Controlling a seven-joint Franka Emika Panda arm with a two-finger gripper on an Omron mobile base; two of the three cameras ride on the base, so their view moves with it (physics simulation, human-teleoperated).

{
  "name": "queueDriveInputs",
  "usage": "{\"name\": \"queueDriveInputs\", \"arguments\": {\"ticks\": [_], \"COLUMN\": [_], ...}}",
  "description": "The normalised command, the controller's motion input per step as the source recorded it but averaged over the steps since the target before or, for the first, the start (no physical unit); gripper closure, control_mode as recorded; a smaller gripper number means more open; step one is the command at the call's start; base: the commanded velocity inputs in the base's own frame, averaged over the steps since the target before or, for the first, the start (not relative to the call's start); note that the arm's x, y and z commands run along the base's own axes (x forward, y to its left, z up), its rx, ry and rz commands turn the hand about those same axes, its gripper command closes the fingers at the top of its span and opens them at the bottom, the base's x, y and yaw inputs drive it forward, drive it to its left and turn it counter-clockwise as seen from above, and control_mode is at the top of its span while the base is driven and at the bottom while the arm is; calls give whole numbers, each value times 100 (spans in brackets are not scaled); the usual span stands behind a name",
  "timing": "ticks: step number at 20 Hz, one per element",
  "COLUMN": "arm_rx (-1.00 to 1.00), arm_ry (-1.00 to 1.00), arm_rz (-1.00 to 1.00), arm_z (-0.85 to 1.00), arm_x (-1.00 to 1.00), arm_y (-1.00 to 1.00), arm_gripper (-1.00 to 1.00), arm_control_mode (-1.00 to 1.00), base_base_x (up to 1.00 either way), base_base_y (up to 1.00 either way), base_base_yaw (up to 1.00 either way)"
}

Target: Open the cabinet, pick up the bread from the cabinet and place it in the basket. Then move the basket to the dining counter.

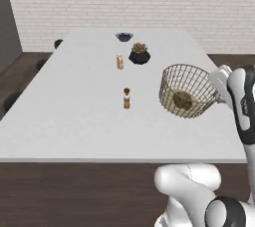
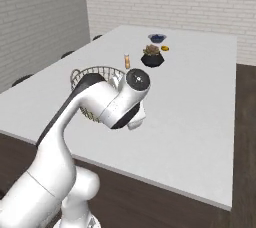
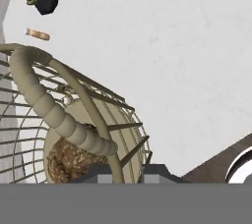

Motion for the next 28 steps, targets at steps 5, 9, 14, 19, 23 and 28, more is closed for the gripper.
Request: {"name": "queueDriveInputs", "arguments": {"ticks": [5,9,14,19,23,28], "arm_rx": [0,-1,-2,-2,-3,-8], "arm_ry": [8,1,0,-1,0,4], "arm_rz": [9,11,12,4,-1,-11], "arm_z": [-57,-68,-78,-69,-29,-25], "arm_x": [84,42,23,19,21,19], "arm_y": [-92,-61,-41,-10,0,1], "arm_gripper": [100,100,100,100,100,100], "arm_control_mode": [-100,-100,-100,-100,-100,-100], "base_base_x": [0,0,0,0,0,0], "base_base_y": [0,0,0,0,0,0], "base_base_yaw": [0,0,0,0,0,0]}}
